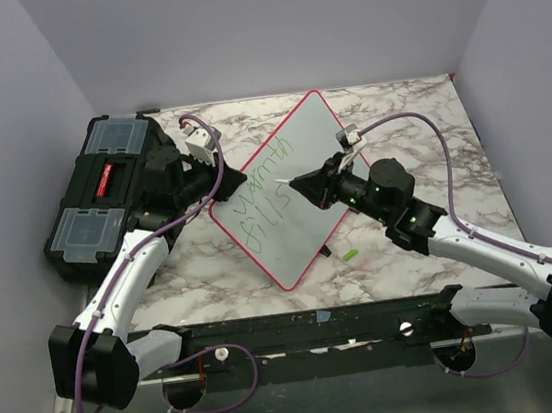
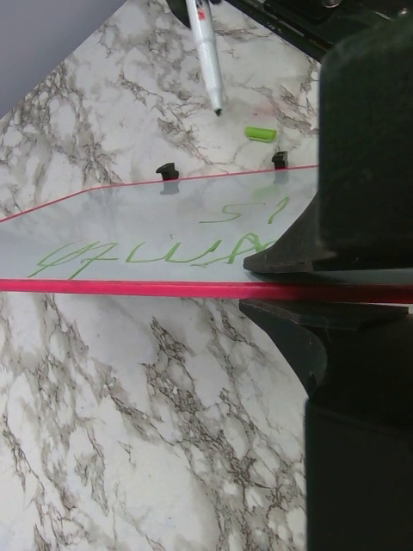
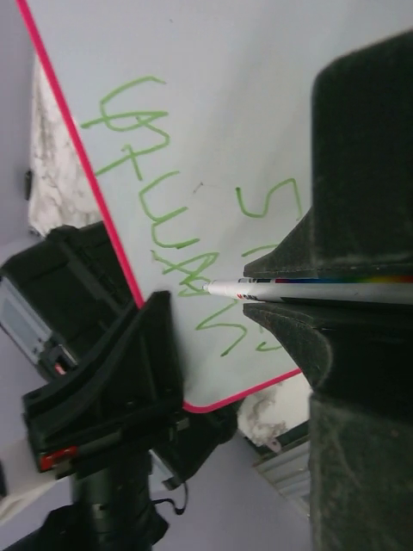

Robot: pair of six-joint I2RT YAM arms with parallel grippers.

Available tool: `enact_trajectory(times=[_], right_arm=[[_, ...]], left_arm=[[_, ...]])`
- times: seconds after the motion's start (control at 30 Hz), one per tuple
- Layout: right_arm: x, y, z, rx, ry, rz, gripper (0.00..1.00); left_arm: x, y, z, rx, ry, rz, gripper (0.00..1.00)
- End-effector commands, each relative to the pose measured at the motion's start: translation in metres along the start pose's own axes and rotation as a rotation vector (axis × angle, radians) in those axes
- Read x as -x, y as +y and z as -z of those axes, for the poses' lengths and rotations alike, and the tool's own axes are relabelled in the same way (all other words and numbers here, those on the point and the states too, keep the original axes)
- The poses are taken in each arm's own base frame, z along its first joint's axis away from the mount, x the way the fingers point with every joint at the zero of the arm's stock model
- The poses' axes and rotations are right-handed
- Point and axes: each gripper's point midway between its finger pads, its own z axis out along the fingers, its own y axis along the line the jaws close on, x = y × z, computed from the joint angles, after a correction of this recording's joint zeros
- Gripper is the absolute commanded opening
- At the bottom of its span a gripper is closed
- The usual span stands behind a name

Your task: Write a sentence on the whiteboard

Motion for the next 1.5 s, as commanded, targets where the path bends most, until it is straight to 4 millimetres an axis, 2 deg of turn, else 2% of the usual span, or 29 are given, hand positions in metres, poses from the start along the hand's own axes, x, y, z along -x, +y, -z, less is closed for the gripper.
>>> enact_trajectory(times=[0.0, 0.17, 0.3, 0.43, 0.6, 0.8, 1.47], right_arm=[[0.031, -0.018, 0.001, -0.117, -0.152, -0.026, 0.01], [0.026, -0.064, 0.004, -0.380, -0.125, -0.008, 0.01], [0.017, -0.073, 0.008, -0.424, -0.093, 0.021, 0.01], [0.004, -0.074, 0.006, -0.410, -0.049, 0.023, 0.01], [-0.010, -0.065, -0.002, -0.345, 0.016, 0.034, 0.01], [-0.009, -0.059, -0.006, -0.313, 0.032, 0.045, 0.01], [-0.009, -0.074, -0.024, -0.381, 0.048, 0.074, 0.01]], left_arm=[[0.002, 0.000, 0.003, 0.005, -0.023, -0.075, 0.00], [0.003, 0.000, 0.004, 0.008, -0.030, -0.082, 0.00], [0.003, 0.001, 0.004, 0.009, -0.030, -0.084, 0.00], [0.004, 0.001, 0.004, 0.010, -0.032, -0.087, 0.00], [0.003, 0.001, 0.004, 0.011, -0.031, -0.088, 0.00], [0.002, 0.003, 0.003, 0.019, -0.024, -0.088, 0.00], [0.002, 0.001, 0.004, 0.018, -0.026, -0.092, 0.00]])
